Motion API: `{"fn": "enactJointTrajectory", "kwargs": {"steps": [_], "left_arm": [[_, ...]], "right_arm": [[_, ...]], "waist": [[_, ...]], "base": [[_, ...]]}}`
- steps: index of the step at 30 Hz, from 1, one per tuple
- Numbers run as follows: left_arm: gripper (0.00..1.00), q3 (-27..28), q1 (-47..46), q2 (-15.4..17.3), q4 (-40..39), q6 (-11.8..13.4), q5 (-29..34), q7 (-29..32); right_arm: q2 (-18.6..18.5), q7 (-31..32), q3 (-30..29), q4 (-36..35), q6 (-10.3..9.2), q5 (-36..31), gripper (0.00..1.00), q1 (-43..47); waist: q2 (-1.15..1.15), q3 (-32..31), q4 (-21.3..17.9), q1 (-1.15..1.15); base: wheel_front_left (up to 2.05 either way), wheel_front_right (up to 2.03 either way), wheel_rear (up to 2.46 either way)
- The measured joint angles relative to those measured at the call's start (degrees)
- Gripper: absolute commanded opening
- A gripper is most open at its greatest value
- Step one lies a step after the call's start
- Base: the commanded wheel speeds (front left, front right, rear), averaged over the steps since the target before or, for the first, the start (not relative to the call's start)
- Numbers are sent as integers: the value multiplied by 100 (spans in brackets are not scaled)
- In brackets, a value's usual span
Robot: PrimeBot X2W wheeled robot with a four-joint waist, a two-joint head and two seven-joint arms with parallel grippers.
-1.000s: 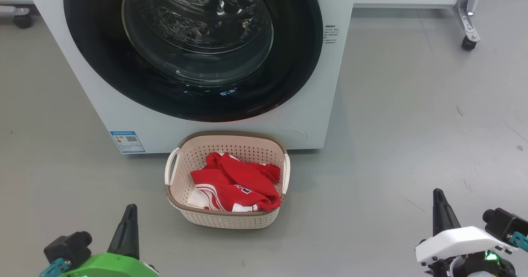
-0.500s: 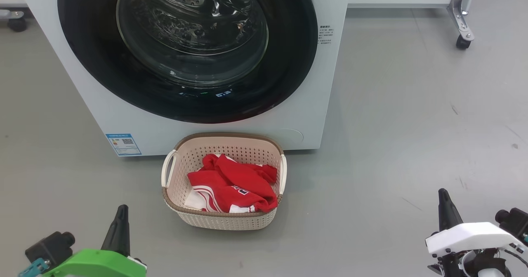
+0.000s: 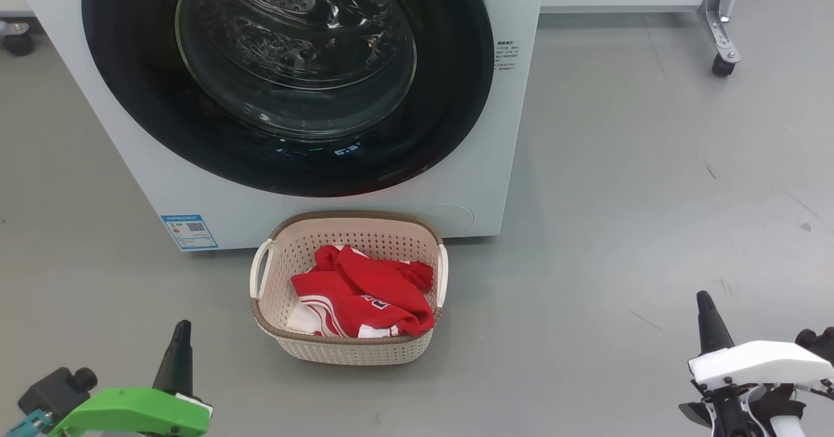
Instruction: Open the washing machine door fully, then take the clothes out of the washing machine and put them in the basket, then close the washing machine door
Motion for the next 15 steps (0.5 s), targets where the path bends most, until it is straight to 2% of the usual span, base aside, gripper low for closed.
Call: {"fn": "enactJointTrajectory", "kwargs": {"steps": [15], "left_arm": [[0,225,-152,-44,174,-119,-1111,226]], "right_arm": [[29,213,-231,145,172,1133,0,-183]], "waist": [[0,-15,-80,0]], "base": [[0,0,0]]}}
